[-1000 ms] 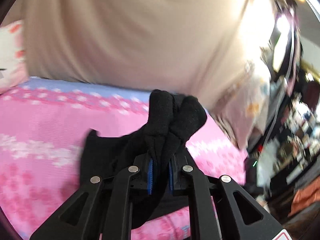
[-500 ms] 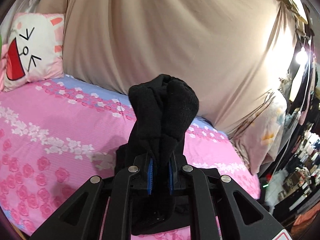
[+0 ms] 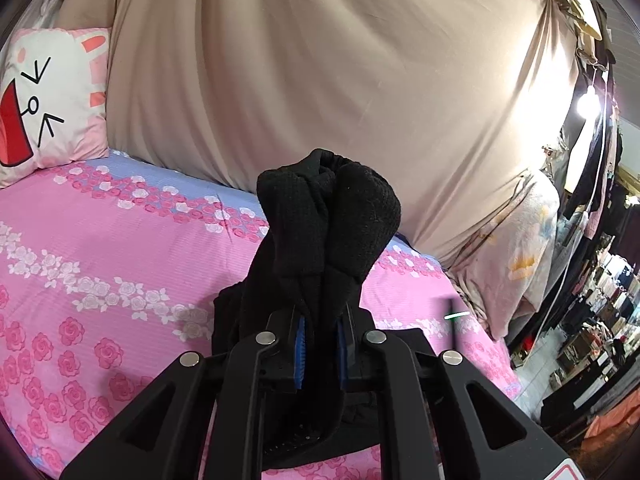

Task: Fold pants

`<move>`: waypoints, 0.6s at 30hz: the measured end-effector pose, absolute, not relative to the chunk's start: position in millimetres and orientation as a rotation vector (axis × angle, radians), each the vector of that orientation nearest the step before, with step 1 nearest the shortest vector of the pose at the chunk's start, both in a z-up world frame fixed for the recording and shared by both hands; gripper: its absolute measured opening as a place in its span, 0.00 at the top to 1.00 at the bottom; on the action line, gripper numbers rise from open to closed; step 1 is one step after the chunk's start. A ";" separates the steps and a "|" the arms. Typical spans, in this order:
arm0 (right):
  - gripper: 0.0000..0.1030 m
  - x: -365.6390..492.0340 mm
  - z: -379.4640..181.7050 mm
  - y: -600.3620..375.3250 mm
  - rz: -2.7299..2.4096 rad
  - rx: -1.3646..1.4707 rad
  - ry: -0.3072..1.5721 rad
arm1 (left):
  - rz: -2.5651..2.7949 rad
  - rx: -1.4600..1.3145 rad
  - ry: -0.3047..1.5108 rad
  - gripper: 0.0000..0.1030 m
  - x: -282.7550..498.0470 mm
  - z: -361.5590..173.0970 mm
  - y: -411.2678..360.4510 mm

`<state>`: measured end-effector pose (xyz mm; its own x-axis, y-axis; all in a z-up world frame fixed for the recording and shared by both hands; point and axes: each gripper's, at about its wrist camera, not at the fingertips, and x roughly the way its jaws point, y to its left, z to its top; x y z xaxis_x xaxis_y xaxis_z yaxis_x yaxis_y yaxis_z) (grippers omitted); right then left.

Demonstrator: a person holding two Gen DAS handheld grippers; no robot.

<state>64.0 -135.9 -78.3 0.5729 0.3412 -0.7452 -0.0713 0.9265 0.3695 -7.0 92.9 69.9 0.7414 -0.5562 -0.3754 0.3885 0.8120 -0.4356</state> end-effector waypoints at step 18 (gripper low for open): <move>0.85 -3.9 -98.5 -170.0 0.277 0.251 0.945 | -0.666 -0.262 0.579 0.89 -0.2 61.1 34.8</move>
